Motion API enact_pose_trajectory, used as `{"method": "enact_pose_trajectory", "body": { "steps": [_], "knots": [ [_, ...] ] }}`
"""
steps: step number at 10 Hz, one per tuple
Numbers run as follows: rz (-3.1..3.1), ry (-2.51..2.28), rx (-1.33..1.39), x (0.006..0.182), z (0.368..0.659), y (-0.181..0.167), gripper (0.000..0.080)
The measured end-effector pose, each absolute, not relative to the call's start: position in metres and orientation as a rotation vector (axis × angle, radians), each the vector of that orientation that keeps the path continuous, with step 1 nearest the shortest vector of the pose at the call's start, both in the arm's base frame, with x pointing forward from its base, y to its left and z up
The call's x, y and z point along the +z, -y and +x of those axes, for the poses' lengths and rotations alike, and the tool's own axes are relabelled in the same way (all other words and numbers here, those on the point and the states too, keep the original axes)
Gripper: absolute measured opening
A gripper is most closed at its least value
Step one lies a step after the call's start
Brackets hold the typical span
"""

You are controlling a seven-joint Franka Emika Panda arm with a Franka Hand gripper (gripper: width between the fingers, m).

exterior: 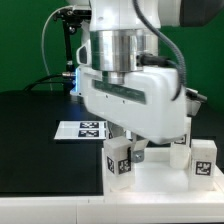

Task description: Assemble square table

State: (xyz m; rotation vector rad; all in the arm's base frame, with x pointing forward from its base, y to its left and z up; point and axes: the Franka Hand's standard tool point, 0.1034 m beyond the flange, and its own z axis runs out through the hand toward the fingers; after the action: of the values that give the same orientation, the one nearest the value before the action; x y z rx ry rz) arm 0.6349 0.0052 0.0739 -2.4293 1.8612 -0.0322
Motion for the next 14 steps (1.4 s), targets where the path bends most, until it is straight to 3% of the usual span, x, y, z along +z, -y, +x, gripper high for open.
{"method": "enact_pose_trajectory", "body": {
  "steps": [3,7,8,9,10,13,14],
  "knots": [
    [-1.968,-2.255,0.02,0.0719,0.6376,-0.011,0.0287],
    [-2.25,-2.015,0.014,0.0703,0.6334,-0.0124,0.0287],
    [-2.474,-1.762,0.025,0.0692,0.6301,-0.0111,0.0458],
    [-2.597,-1.578,0.017,0.0699,0.6298,-0.0107,0.0458],
    [-2.625,-1.534,0.014,0.0692,0.6296,-0.0101,0.0599],
    [-2.776,-1.249,-0.004,0.0694,0.6298,-0.0083,0.0648],
    [-2.925,-0.914,-0.054,0.0733,0.6349,-0.0054,0.0648]
  ]
}}
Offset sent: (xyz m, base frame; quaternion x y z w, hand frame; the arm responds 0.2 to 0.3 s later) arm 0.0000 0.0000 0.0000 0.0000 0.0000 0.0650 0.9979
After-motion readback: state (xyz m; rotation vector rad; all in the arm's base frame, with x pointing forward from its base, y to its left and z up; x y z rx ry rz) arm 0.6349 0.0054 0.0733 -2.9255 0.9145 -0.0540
